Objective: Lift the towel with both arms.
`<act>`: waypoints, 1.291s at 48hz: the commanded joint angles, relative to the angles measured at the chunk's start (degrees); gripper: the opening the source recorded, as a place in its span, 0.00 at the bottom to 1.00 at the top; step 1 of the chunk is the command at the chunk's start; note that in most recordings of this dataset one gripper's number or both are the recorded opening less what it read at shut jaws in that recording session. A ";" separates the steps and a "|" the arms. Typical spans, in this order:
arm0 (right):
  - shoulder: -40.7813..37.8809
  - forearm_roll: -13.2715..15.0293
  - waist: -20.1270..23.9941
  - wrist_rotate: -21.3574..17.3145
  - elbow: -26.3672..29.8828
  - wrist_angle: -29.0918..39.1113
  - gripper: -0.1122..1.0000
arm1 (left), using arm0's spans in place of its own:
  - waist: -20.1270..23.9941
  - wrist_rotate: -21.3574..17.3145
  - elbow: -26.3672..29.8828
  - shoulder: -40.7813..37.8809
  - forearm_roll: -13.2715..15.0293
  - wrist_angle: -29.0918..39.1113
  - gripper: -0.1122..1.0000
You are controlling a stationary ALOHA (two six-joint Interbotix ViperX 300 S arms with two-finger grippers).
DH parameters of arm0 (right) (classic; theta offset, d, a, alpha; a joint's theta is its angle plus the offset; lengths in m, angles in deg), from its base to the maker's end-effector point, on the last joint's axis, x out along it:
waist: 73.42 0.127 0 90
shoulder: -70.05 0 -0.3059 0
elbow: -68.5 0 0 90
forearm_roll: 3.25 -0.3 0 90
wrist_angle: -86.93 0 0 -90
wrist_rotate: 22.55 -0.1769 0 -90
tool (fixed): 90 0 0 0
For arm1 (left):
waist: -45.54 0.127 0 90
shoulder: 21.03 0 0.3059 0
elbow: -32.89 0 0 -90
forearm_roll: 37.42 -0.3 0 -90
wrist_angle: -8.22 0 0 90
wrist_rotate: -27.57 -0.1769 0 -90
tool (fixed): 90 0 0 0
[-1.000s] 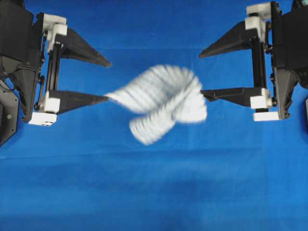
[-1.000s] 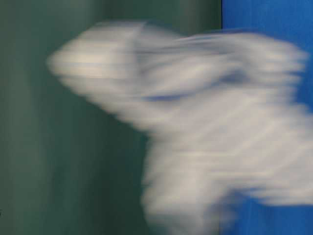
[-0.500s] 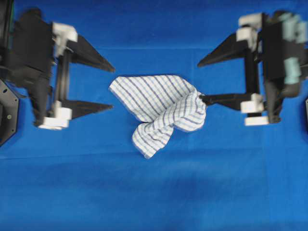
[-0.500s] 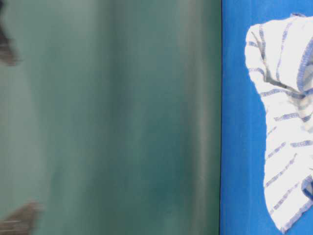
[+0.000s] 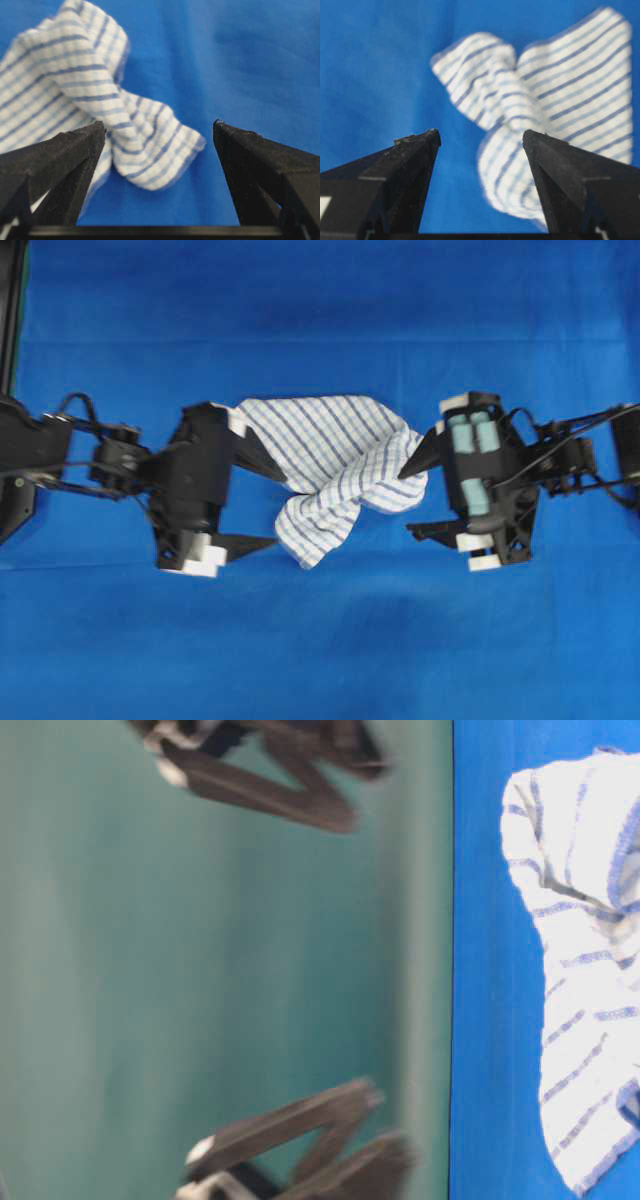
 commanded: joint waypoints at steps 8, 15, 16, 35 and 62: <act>-5.10 -1.41 0.26 -0.09 -1.67 -3.96 0.71 | -1.32 1.14 1.23 -9.40 0.09 -6.50 0.93; -8.35 -1.49 0.18 -0.09 -2.46 -6.42 0.71 | -1.41 2.90 2.29 -13.89 0.09 -7.29 0.93; -9.14 -1.49 0.26 -0.09 -2.55 -6.86 0.71 | -1.41 3.16 2.46 -14.41 0.09 -7.29 0.93; -15.56 -1.67 -2.90 -0.09 -4.57 -12.57 0.71 | -1.76 3.69 4.04 -20.83 0.18 -7.29 0.92; -20.48 -1.58 -6.33 0.09 -5.54 -19.69 0.64 | 0.18 3.60 4.39 -24.87 0.09 -7.29 0.71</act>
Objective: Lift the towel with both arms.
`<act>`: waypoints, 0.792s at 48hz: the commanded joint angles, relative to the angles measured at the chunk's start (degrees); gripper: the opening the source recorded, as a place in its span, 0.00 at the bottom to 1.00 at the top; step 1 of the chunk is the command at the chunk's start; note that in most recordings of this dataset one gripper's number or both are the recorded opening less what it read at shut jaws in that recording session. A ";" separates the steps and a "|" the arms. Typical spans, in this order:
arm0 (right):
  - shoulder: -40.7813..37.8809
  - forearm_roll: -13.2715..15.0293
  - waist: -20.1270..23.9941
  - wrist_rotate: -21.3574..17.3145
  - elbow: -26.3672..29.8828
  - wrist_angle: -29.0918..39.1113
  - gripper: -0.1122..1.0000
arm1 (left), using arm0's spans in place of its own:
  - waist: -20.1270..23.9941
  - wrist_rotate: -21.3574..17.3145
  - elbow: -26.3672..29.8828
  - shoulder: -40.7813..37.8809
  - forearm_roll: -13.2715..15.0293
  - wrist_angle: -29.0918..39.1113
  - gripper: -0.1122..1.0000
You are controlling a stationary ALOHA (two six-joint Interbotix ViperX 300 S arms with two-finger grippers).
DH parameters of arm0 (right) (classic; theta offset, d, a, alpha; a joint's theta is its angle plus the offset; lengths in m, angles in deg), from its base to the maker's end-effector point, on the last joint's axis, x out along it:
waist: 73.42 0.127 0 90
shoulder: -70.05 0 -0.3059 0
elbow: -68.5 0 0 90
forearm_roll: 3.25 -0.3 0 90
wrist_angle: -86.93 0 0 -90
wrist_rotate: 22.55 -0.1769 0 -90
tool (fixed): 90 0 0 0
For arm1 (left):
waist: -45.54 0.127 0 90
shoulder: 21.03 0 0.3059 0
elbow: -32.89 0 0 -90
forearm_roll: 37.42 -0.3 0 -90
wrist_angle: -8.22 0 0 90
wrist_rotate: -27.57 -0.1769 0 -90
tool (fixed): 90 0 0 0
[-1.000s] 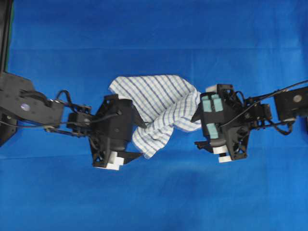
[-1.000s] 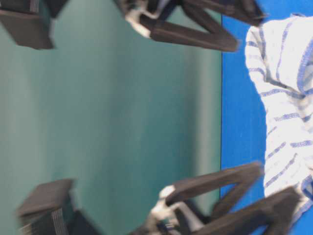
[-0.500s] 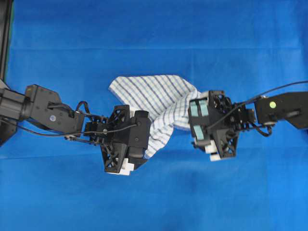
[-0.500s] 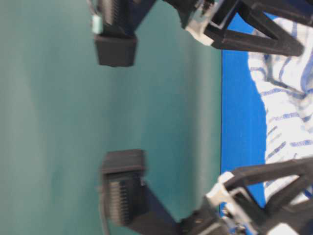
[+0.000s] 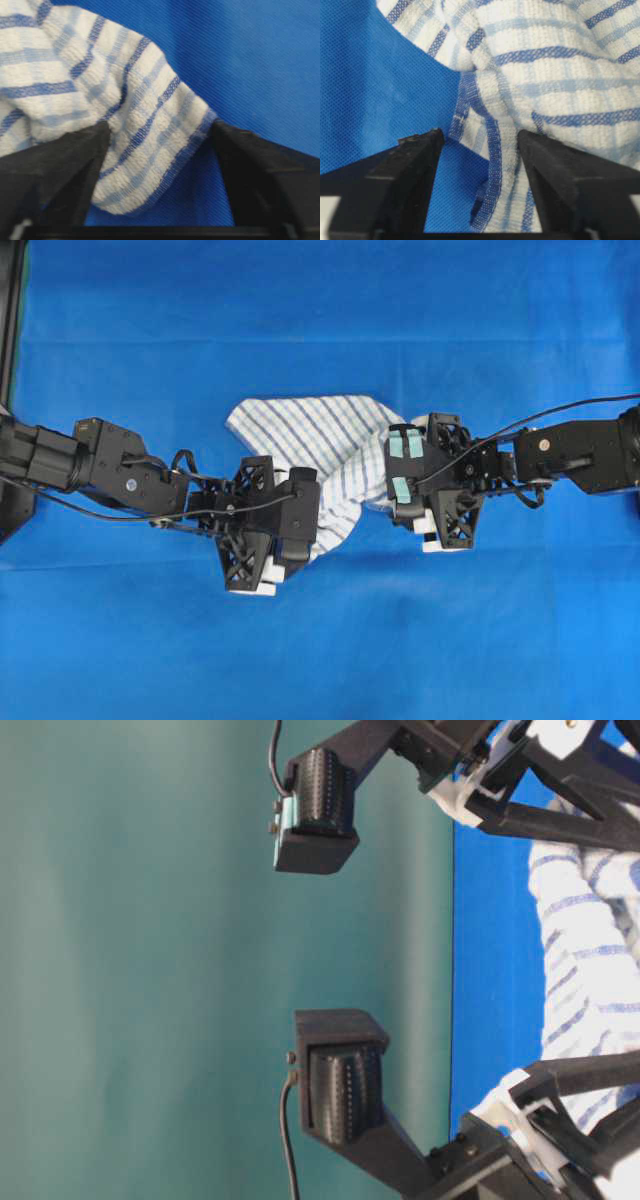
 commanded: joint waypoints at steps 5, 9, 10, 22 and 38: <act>0.62 -0.09 -1.14 0.00 0.44 -0.44 0.45 | 0.70 0.00 0.53 0.44 0.00 -0.09 0.44; 0.62 0.00 -1.49 0.00 0.44 -0.44 0.23 | 0.70 0.00 0.35 0.53 0.00 -0.18 0.24; 0.62 0.00 -1.58 0.00 0.35 -0.35 0.18 | 0.70 0.00 0.35 0.53 0.09 -0.18 0.20; 0.88 0.09 -1.58 0.09 0.70 -0.44 0.12 | 0.88 -0.18 0.53 2.37 0.09 0.79 0.14; 11.16 0.53 -1.58 0.79 3.87 6.77 0.12 | 4.13 0.53 0.62 16.26 0.00 9.76 0.14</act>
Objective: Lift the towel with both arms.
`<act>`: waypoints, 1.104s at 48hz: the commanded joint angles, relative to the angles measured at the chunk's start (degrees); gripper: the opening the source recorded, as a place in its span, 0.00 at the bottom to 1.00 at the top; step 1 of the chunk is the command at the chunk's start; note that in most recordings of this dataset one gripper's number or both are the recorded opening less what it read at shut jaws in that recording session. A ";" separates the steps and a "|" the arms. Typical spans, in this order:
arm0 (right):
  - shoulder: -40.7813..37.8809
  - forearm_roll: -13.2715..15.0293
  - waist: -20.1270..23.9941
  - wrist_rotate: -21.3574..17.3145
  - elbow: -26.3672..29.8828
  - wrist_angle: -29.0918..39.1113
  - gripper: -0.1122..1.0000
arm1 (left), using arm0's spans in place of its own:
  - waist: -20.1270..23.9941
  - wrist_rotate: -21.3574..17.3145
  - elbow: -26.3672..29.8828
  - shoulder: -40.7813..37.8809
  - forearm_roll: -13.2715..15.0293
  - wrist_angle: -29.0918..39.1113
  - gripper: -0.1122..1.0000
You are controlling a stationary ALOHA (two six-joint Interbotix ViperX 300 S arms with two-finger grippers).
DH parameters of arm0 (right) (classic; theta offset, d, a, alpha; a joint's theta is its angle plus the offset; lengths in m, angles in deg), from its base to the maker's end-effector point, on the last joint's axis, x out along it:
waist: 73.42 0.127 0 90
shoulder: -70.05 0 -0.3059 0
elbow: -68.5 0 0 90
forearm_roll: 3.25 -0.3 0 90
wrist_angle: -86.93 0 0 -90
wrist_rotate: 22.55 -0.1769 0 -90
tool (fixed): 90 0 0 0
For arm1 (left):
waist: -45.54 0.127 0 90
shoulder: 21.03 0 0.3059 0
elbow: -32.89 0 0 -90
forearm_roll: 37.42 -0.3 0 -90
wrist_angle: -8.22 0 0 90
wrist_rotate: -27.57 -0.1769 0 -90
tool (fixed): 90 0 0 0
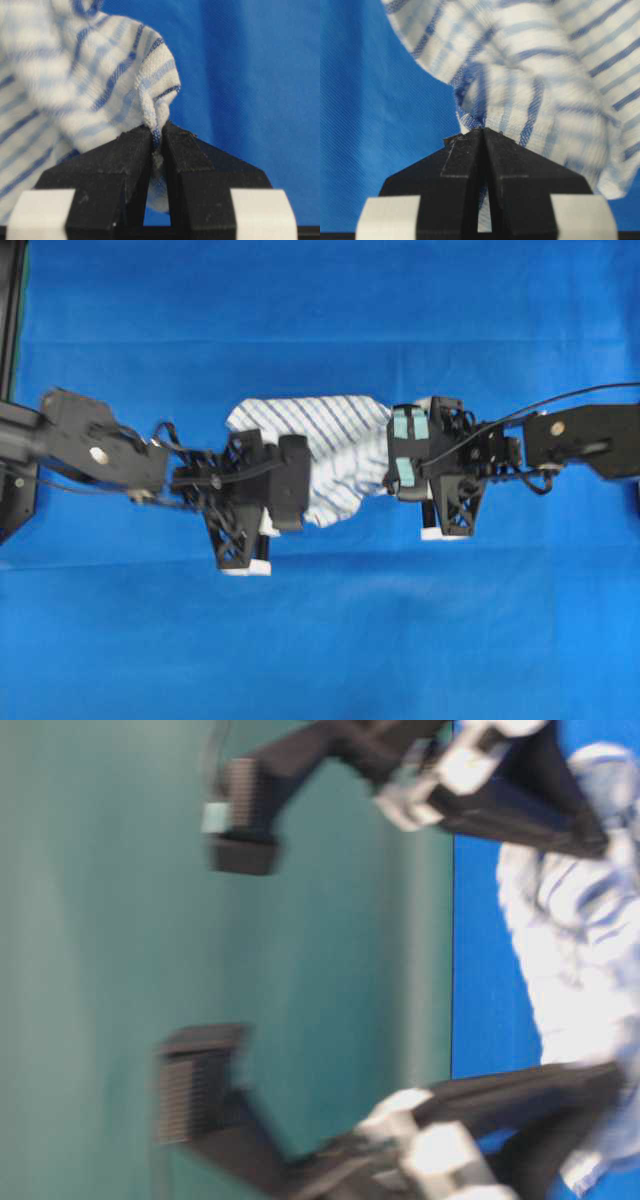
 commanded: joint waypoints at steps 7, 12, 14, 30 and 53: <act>10.81 2.20 -0.18 0.26 5.10 7.21 0.12 | 3.25 -0.09 0.97 10.90 0.00 4.83 0.14; 14.50 3.52 -0.18 0.18 8.17 12.30 0.12 | 4.66 -0.18 2.64 15.21 -0.09 8.79 0.14; 15.82 4.04 -0.18 0.18 9.49 14.24 0.12 | 5.01 -0.26 3.60 16.96 -0.18 10.72 0.14; 22.85 8.61 -0.18 0.44 22.24 27.60 0.12 | 7.56 -1.23 13.18 27.95 -0.53 26.19 0.14; 23.73 9.32 -0.09 3.43 34.45 34.98 0.12 | 9.40 -1.32 22.15 31.46 -0.53 32.26 0.14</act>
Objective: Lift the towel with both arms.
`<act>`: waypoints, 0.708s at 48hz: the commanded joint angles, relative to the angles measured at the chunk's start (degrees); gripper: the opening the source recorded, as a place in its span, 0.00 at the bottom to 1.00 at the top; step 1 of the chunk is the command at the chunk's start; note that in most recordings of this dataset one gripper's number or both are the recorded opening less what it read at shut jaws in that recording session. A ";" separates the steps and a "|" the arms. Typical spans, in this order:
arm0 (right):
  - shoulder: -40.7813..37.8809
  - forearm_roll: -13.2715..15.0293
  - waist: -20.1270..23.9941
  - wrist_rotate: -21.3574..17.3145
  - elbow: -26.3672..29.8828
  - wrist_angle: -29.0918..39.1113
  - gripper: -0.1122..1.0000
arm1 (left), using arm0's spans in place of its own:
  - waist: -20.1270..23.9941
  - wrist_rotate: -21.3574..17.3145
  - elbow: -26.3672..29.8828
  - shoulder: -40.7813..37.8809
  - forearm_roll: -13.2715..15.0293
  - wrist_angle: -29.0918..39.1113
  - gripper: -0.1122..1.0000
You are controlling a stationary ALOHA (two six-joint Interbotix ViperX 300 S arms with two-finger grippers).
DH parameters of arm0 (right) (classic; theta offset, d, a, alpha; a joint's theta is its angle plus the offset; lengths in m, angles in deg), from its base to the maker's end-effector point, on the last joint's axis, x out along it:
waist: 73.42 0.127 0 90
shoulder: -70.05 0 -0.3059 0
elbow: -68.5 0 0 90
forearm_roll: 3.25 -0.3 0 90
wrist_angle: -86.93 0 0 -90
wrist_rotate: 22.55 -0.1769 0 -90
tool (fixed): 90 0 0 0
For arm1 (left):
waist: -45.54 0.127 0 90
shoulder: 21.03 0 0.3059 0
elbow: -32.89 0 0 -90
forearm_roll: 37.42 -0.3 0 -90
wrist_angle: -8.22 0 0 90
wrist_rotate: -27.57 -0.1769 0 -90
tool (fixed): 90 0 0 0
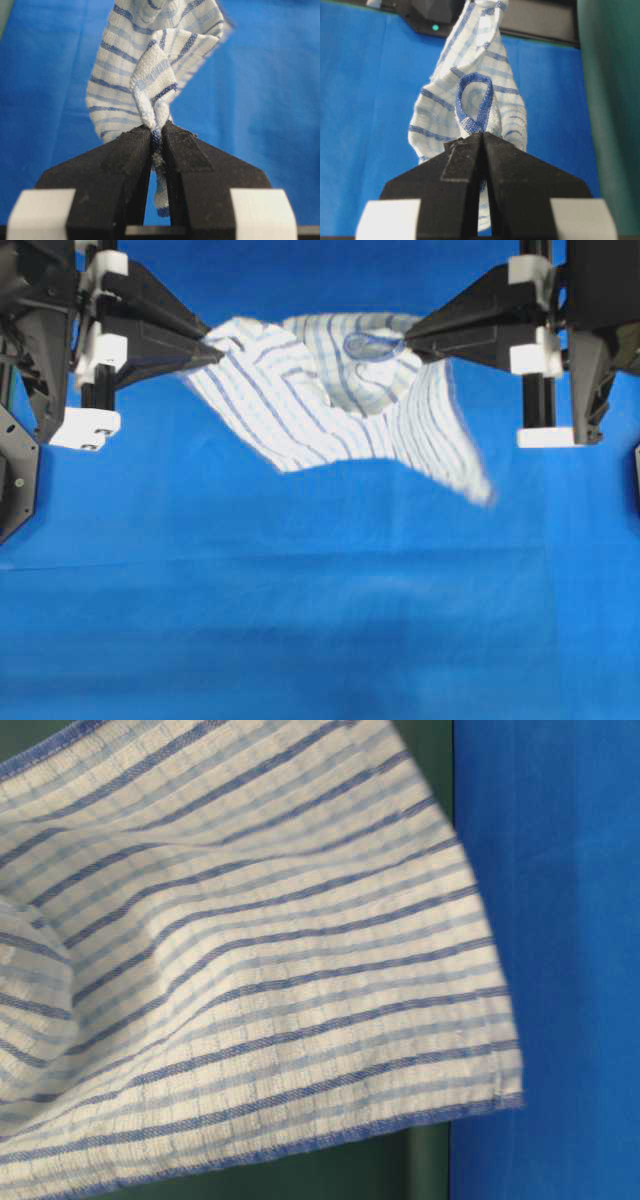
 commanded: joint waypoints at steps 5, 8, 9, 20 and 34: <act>0.44 0.09 -0.09 0.00 1.67 0.09 0.12 | 0.18 -0.09 1.58 0.26 -0.09 -0.18 0.14; 0.26 0.00 -0.09 0.00 1.85 0.09 0.12 | 0.18 -0.18 1.58 0.18 -0.09 -0.26 0.14; 0.18 0.00 -0.09 0.00 1.76 0.09 0.12 | 0.18 -0.18 1.58 0.09 -0.09 -0.26 0.14; -0.09 -0.09 -0.09 -0.26 1.85 -0.18 0.12 | 0.18 -2.29 1.58 0.00 -0.53 -0.53 0.15; -0.09 0.09 -0.09 -1.14 1.76 -0.35 0.37 | 0.18 -5.10 0.88 1.23 -0.44 -2.99 0.60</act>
